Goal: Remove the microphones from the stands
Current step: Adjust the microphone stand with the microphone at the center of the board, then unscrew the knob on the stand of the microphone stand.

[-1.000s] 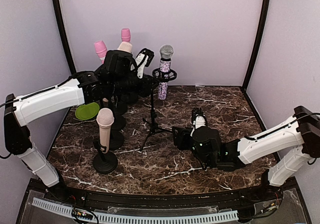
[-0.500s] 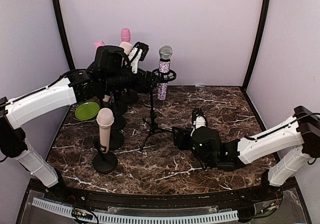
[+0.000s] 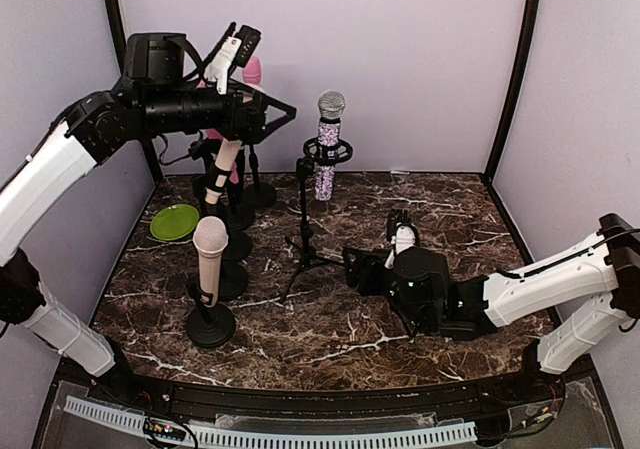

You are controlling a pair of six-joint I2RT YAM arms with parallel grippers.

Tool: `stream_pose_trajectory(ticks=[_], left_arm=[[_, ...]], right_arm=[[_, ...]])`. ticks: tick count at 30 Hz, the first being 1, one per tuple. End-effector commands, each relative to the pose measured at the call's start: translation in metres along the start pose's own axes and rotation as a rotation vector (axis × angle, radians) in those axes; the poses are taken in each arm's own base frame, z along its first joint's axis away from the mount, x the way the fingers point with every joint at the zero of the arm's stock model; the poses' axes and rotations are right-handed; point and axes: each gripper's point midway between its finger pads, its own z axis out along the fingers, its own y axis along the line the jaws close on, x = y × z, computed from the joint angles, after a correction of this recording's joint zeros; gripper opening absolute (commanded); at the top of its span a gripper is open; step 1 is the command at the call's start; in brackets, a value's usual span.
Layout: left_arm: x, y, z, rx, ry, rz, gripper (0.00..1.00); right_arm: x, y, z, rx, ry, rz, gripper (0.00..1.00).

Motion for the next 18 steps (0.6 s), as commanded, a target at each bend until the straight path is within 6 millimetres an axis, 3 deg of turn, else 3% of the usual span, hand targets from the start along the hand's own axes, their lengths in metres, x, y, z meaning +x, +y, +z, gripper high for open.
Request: stream_pose_trajectory(ticks=[1, 4, 8, 9, 14, 18], left_arm=[[-0.016, 0.043, -0.040, -0.082, -0.017, 0.016, 0.91], [-0.020, 0.070, -0.061, -0.179, -0.050, 0.019, 0.93], [-0.003, 0.121, -0.096, -0.343, -0.072, -0.041, 0.96], [0.009, 0.136, -0.105, -0.390, -0.066, -0.067, 0.97], [0.061, 0.173, -0.132, -0.520, -0.048, -0.168, 0.98], [0.099, 0.189, -0.148, -0.606, -0.071, -0.237, 0.99]], right_arm=[[-0.017, 0.023, 0.000, -0.089, -0.012, -0.003, 0.78], [-0.021, 0.039, 0.000, -0.155, 0.004, -0.017, 0.84], [-0.025, 0.050, 0.000, -0.228, 0.010, -0.005, 0.89], [-0.024, 0.052, 0.001, -0.243, 0.014, -0.002, 0.89], [-0.024, 0.054, 0.007, -0.272, 0.034, 0.010, 0.89], [-0.022, 0.056, 0.009, -0.278, 0.045, 0.006, 0.89]])
